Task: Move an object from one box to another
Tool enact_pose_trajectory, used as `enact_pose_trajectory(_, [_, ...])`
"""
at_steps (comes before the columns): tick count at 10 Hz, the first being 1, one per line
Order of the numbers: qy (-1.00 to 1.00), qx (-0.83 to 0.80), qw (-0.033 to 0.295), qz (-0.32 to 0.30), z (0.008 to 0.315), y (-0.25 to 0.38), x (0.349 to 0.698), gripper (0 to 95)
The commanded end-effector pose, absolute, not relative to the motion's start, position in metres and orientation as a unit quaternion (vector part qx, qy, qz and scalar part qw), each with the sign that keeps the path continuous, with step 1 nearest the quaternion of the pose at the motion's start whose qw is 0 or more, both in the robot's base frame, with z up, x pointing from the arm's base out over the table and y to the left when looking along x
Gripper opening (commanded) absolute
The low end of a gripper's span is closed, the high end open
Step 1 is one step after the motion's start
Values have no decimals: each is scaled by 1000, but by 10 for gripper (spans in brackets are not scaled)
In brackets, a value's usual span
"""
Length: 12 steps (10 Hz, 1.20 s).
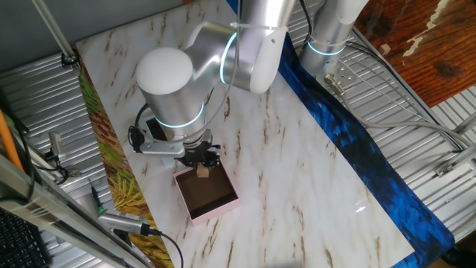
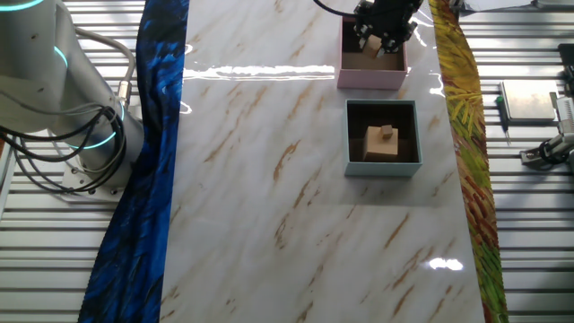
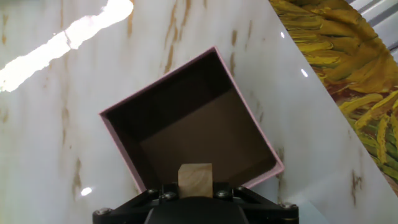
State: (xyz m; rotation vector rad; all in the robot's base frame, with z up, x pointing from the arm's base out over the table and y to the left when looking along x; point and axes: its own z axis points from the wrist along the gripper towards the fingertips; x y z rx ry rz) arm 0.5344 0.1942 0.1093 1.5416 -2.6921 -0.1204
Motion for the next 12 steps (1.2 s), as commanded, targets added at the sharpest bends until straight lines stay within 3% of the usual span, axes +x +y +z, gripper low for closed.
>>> enact_pose_trajectory(1, [-864, 502, 19, -38, 109, 195, 535, 0])
enact_pose_trajectory(9, [-838, 546, 4, -23, 109, 195, 534, 0])
enact_pose_trajectory(12, [-772, 636, -5, -7, 109, 195, 534, 0])
